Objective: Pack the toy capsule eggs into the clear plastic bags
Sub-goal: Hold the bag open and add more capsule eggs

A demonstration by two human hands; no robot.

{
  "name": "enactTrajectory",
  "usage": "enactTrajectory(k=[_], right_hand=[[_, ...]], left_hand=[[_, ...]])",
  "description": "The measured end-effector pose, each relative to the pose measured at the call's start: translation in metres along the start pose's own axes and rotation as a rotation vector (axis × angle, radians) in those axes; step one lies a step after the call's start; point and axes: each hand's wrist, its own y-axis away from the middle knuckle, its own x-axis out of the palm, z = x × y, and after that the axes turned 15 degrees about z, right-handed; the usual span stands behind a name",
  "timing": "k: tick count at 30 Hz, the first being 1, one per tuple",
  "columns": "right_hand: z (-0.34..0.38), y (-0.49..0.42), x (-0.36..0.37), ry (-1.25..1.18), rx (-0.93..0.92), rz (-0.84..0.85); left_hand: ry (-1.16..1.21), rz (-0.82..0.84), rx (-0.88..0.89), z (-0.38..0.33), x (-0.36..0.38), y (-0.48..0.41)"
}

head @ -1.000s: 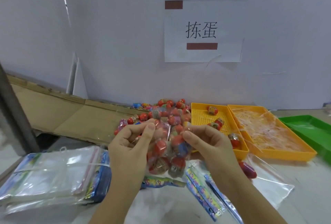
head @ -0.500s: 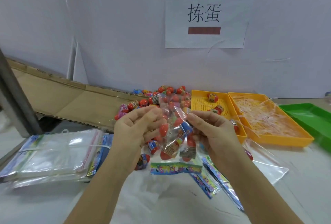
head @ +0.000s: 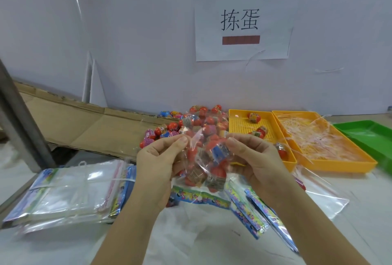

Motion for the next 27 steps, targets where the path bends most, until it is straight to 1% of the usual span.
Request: enactTrajectory(k=[3,6,10,13,16,22,25,27], right_hand=[[0.0017,-0.0002,-0.0024,0.029,0.011,0.029],[0.0020,-0.0011,-0.0029,0.059,0.003,-0.020],[0.0003,-0.0024,-0.0009,0.056,0.012,-0.066],[-0.0010,-0.0024,0.0015,0.055,0.014,-0.046],[-0.0039,-0.0020,0.0039,0.051,0.016,-0.056],[-0.0023,-0.0007,-0.0016,0.094,0.028,-0.088],[0.0019,0.0007,-0.0025,0.087,0.023,-0.084],[0.0029,0.0012,-0.0030,0.074,0.015,-0.082]], left_hand=[[-0.032,-0.043,0.025,-0.0022,-0.0024,-0.0002],[-0.034,-0.022,0.052,-0.0037,-0.0003,0.0011],[-0.072,-0.012,0.034,-0.0036,0.0038,0.0033],[-0.118,-0.046,0.064,-0.0049,0.0038,0.0040],[-0.174,-0.045,0.100,-0.0058,0.0043,0.0060],[-0.207,-0.058,0.079,-0.0043,0.0043,0.0053],[-0.235,-0.030,0.093,-0.0037,0.0043,0.0049],[-0.228,0.026,0.085,-0.0030,0.0038,0.0033]])
